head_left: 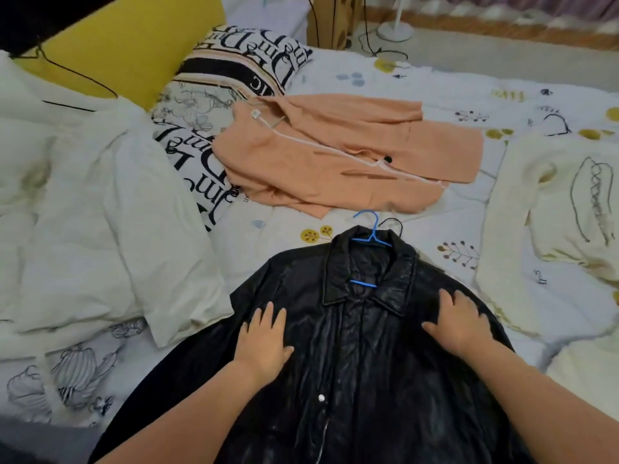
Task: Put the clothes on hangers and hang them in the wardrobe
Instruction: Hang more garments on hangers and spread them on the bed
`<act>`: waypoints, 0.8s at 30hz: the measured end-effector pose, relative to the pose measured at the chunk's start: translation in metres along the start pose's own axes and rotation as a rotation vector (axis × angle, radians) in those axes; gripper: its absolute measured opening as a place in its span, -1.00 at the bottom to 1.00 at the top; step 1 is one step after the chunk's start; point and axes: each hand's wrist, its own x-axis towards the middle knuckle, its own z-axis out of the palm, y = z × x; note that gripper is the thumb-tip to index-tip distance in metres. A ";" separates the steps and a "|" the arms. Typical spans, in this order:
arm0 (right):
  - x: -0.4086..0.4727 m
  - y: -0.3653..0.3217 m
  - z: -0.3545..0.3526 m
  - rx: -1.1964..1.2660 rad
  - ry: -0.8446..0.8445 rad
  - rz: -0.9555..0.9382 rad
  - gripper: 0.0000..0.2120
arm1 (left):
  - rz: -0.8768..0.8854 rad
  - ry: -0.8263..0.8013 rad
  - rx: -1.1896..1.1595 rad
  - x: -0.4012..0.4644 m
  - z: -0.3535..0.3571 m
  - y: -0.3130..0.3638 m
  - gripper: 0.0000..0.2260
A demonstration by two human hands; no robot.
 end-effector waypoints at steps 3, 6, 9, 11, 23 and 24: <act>0.039 -0.009 0.008 -0.010 0.056 0.061 -0.16 | 0.064 -0.103 0.076 0.034 0.022 -0.016 -0.15; 0.066 -0.010 0.021 -0.050 0.046 0.081 -0.05 | 0.098 -0.172 0.087 0.049 0.050 -0.023 -0.07; 0.086 -0.009 0.028 -0.055 0.024 0.087 0.05 | 0.094 -0.185 0.060 0.060 0.059 -0.025 -0.05; 0.095 -0.010 0.026 -0.085 0.021 0.090 0.11 | 0.097 -0.207 0.056 0.065 0.061 -0.025 -0.04; 0.002 -0.025 -0.008 0.061 0.318 0.107 -0.55 | 0.089 -0.220 -0.087 0.057 0.021 -0.028 -0.25; -0.013 -0.024 -0.013 0.143 0.313 0.082 -0.63 | 0.079 -0.066 -0.166 0.051 0.009 -0.027 -0.36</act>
